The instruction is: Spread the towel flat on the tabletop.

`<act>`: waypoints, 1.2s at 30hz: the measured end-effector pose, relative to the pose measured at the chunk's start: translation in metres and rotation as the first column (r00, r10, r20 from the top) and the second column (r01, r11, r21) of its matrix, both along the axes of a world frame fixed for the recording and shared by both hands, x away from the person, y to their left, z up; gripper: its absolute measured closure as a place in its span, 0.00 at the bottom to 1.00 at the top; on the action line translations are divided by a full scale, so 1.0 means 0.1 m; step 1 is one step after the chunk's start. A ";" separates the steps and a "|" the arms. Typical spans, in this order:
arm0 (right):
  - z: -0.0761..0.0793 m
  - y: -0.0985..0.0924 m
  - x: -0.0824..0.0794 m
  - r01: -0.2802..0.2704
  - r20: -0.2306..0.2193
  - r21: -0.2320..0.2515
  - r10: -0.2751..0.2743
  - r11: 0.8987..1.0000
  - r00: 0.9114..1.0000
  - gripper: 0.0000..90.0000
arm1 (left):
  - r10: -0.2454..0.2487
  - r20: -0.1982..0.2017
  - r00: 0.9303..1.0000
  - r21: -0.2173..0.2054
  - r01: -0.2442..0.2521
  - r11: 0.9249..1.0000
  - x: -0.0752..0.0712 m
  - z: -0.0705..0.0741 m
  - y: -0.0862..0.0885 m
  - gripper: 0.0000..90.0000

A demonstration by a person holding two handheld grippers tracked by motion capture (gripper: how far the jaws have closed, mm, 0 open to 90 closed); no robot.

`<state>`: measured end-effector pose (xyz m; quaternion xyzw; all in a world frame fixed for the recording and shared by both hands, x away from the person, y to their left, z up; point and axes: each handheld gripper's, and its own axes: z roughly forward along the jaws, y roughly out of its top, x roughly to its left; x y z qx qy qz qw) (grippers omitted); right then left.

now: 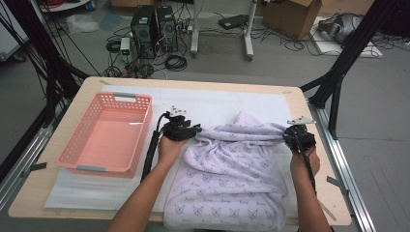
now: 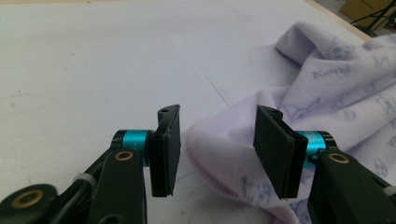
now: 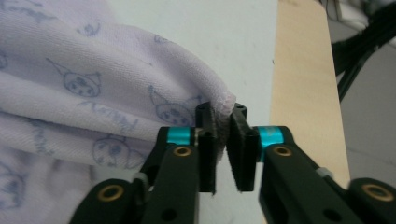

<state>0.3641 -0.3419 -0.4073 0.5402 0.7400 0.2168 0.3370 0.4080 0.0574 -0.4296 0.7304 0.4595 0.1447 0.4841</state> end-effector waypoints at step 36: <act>-0.36 0.71 0.04 -0.401 -0.039 0.294 0.430 0.868 0.902 0.93 | 0.227 0.096 0.969 0.005 -0.228 0.974 -0.03 0.09 0.33 0.92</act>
